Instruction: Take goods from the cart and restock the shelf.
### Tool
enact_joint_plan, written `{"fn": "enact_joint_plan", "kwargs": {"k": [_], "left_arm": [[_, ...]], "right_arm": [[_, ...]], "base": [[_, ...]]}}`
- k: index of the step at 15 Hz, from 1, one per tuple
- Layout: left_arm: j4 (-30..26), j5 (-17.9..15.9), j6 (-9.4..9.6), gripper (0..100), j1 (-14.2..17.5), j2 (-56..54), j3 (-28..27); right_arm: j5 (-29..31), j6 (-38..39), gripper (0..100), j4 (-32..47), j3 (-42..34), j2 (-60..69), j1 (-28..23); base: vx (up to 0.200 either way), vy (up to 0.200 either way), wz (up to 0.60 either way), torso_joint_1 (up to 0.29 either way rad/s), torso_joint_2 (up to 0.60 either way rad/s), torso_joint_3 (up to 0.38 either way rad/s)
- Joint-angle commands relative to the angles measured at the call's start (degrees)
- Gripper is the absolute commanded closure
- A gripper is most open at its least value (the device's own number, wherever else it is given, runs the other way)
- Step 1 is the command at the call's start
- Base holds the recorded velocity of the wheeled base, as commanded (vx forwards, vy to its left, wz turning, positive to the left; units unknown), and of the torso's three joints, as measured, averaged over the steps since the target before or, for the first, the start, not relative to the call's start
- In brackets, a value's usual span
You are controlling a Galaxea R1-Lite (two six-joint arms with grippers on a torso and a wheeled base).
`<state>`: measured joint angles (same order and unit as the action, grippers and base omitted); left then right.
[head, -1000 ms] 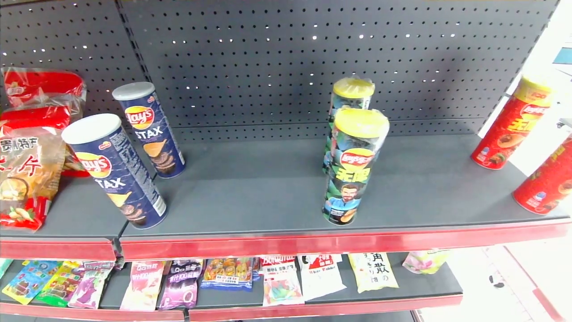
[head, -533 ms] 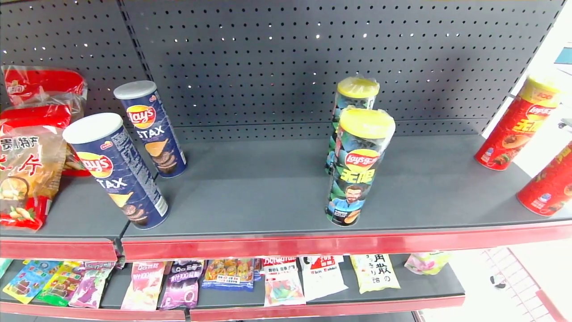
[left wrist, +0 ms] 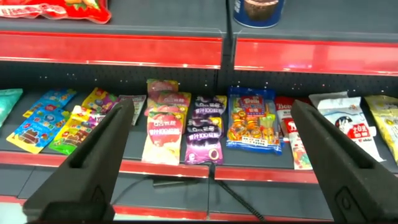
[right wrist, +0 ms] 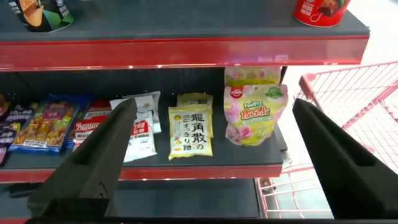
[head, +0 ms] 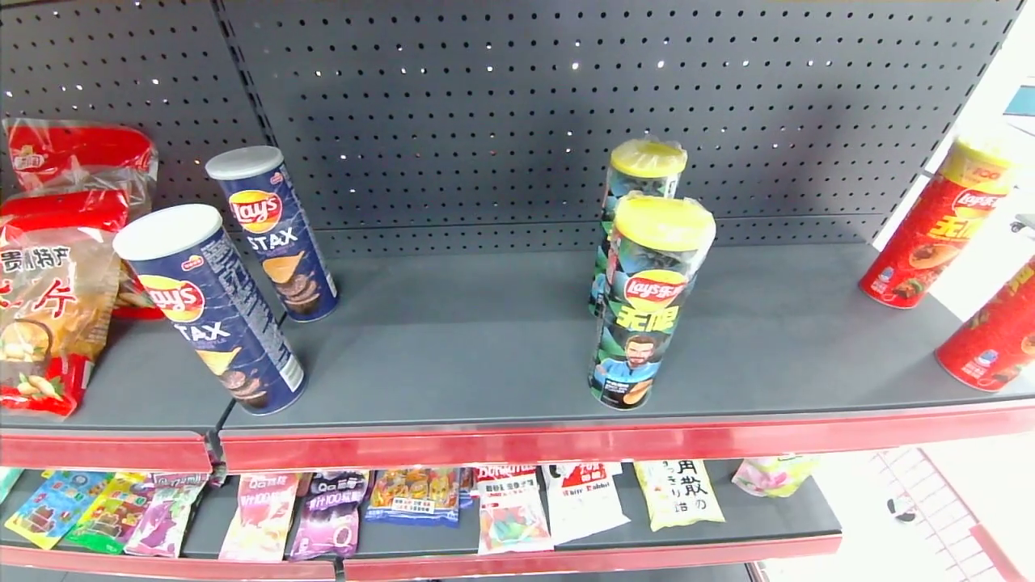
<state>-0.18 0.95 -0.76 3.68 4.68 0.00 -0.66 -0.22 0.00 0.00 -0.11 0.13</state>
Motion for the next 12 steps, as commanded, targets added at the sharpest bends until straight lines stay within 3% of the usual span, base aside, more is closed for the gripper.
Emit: {"fn": "enact_joint_plan", "kwargs": {"k": [1, 12], "left_arm": [[0.0, 0.0, -0.04, 0, 0.0, 0.2, 0.0], [0.0, 0.0, -0.04, 0, 0.0, 0.2, 0.0]], "right_arm": [[0.0, 0.0, 0, 0.0, 0.0, 0.0, 0.0], [0.7, 0.4, 0, 0.0, 0.0, 0.0, 0.0]], "base": [[0.0, 0.0, 0.0, 0.0, 0.0, 0.0], [0.0, 0.0, 0.0, 0.0, 0.0, 0.0]]}}
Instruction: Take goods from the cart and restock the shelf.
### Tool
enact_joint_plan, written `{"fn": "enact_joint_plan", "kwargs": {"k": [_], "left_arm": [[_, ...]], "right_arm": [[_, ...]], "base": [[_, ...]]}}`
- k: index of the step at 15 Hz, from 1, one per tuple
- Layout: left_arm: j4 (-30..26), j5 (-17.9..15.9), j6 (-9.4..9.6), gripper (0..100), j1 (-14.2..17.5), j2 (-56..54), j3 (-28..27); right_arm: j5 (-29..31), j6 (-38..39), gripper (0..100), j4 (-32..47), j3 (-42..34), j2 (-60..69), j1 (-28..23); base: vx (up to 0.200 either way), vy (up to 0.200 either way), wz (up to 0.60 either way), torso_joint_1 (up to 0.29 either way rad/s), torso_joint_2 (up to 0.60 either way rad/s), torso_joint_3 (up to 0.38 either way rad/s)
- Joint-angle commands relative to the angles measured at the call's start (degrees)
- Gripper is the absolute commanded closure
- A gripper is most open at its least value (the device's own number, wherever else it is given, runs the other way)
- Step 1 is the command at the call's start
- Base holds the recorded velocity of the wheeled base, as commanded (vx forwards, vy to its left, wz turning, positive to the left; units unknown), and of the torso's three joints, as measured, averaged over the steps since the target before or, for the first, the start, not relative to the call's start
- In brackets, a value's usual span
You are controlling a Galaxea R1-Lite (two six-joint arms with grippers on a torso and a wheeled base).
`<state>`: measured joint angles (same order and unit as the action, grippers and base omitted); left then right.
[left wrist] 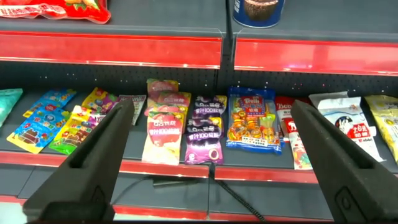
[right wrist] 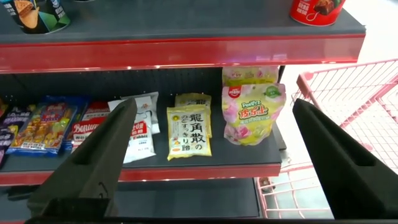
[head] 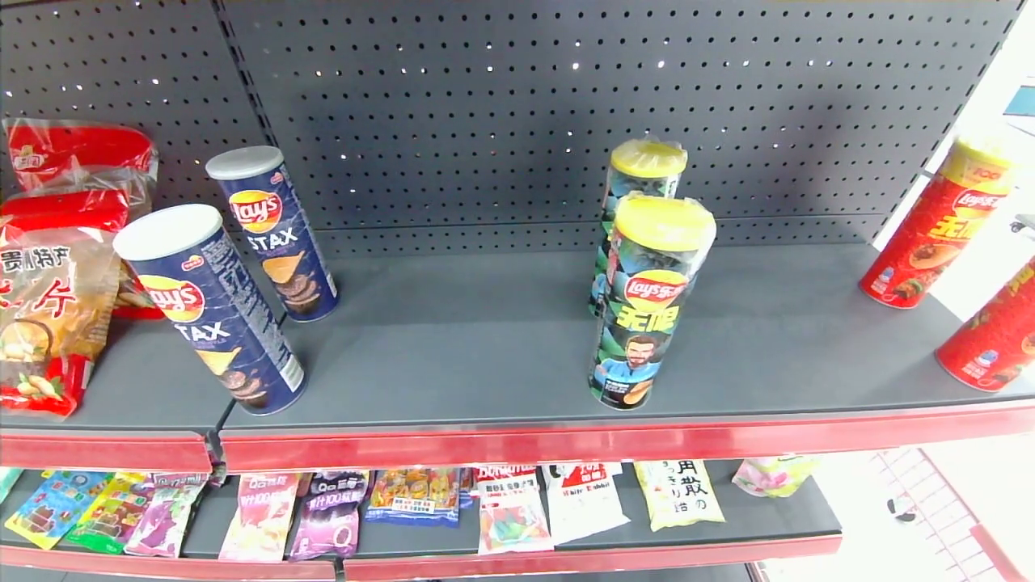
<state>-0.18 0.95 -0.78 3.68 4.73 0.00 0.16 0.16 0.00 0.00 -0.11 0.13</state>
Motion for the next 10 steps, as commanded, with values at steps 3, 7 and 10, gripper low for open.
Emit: {"fn": "enact_joint_plan", "kwargs": {"k": [3, 7, 10], "left_arm": [[0.0, 0.0, -0.01, 0, 0.0, 0.1, 0.0], [0.0, 0.0, -0.01, 0, 0.0, 0.1, 0.0], [0.0, 0.0, -0.01, 0, 0.0, 0.1, 0.0]], "right_arm": [[0.1, 0.4, 0, 0.0, 0.0, 0.0, 0.0], [0.2, 0.4, 0, 0.0, 0.0, 0.0, 0.0], [0.2, 0.8, 0, 0.0, 0.0, 0.0, 0.0]], "base": [[0.0, 0.0, 0.0, 0.0, 0.0, 0.0], [0.0, 0.0, 0.0, 0.0, 0.0, 0.0], [0.0, 0.0, 0.0, 0.0, 0.0, 0.0]]}}
